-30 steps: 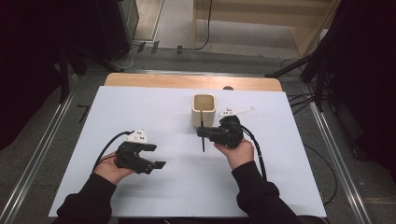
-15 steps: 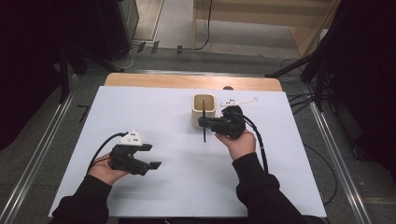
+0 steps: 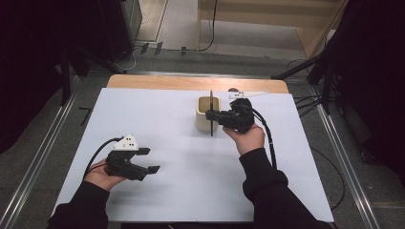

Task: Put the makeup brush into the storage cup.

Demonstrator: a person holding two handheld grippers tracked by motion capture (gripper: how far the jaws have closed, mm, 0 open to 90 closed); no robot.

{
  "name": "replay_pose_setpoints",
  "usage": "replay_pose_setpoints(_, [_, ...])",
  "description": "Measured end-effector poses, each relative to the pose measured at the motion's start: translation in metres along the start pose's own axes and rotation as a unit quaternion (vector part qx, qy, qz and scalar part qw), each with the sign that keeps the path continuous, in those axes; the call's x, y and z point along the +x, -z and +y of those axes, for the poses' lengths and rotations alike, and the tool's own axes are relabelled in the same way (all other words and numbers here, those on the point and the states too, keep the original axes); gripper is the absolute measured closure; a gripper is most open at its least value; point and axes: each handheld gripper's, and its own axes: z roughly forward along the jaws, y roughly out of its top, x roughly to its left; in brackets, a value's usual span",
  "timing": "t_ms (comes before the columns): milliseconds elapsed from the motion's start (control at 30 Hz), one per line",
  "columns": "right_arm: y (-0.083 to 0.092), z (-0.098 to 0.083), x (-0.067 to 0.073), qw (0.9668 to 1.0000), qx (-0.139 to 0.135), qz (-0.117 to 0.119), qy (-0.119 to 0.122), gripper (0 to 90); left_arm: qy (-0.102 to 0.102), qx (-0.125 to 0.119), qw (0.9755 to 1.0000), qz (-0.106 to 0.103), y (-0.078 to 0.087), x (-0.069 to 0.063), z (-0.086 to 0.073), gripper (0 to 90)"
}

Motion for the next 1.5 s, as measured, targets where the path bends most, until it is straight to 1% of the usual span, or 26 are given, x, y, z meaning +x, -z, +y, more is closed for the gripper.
replay_pose_setpoints(67, [0.001,0.003,-0.001,1.0,-0.001,-0.003,0.002,83.2,0.0,0.001,1.0,0.0,0.0,0.0,-0.001,23.4])
replay_pose_setpoints(100, [0.0,0.006,-0.001,1.0,0.004,-0.004,0.003,83.2,0.0,0.001,1.0,0.0,0.0,0.0,-0.001,23.4])
replay_pose_setpoints(200, [0.0,0.011,-0.004,1.0,0.004,-0.006,0.001,83.2,-0.002,0.002,1.0,0.001,0.0,-0.001,-0.001,23.4])
replay_pose_setpoints(400, [0.0,0.022,-0.006,0.9999,0.001,-0.014,0.002,83.2,0.001,0.003,1.0,-0.001,0.0,-0.001,-0.002,23.4])
replay_pose_setpoints(633, [0.003,0.036,-0.006,0.9996,-0.01,-0.024,0.011,83.2,0.0,0.003,1.0,-0.001,0.0,0.0,-0.002,23.4])
replay_pose_setpoints(833, [0.004,0.046,-0.01,0.9993,-0.02,-0.033,0.005,83.2,-0.002,0.006,1.0,-0.002,-0.001,0.0,-0.002,23.4])
replay_pose_setpoints(900, [0.002,0.05,-0.012,0.9991,-0.022,-0.037,0.003,83.2,0.001,0.006,1.0,-0.003,-0.001,0.0,-0.002,23.3])
replay_pose_setpoints(1233, [-0.008,0.069,-0.019,0.9974,-0.031,-0.064,0.01,83.1,-0.001,0.003,1.0,-0.003,0.0,0.0,-0.002,23.3])
replay_pose_setpoints(1367, [-0.011,0.072,-0.023,0.9963,-0.044,-0.073,0.013,83.1,-0.001,0.005,1.0,-0.005,0.0,0.0,-0.003,23.4])
replay_pose_setpoints(1500, [-0.017,0.069,-0.029,0.995,-0.055,-0.082,0.014,83.1,-0.001,0.004,1.0,-0.005,0.0,0.001,-0.002,23.4])
